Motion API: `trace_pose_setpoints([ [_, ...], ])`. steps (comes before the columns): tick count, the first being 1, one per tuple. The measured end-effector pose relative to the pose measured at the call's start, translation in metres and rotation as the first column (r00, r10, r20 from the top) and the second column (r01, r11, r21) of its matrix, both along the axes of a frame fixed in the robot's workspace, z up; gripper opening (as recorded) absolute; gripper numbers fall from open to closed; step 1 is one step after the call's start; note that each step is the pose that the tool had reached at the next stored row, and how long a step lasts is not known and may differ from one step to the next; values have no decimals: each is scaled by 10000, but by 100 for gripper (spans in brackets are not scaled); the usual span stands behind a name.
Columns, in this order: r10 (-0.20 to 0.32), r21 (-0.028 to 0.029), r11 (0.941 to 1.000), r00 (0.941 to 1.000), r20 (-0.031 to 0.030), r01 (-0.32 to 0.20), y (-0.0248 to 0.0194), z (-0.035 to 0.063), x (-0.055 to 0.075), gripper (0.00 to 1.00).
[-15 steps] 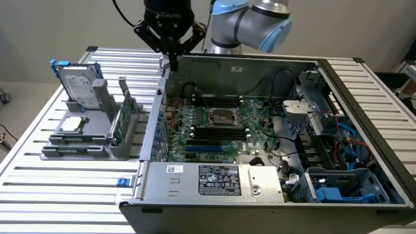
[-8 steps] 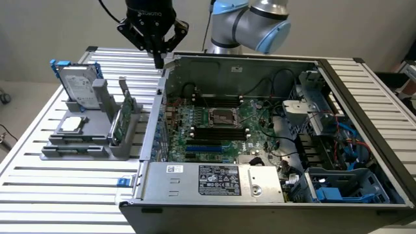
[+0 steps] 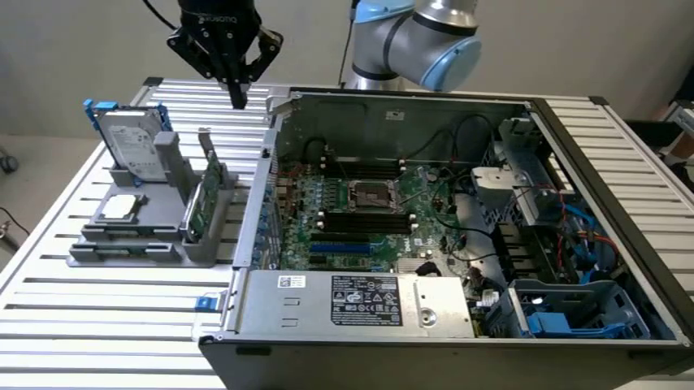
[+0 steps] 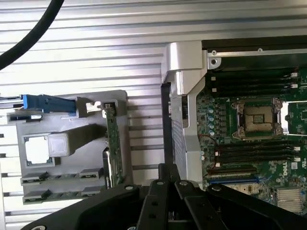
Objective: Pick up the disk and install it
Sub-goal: 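Reach for the disk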
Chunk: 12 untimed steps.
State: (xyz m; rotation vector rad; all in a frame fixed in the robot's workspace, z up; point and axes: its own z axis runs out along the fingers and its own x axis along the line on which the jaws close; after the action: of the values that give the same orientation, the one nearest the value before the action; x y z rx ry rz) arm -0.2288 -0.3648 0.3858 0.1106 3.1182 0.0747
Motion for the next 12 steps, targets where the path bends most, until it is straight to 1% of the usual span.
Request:
trace_pose_setpoints([
  [6,1,0,10000,10000,2,-1,136,-30,-275,11],
  [12,0,1,10000,10000,2,0,245,-50,-547,11],
])
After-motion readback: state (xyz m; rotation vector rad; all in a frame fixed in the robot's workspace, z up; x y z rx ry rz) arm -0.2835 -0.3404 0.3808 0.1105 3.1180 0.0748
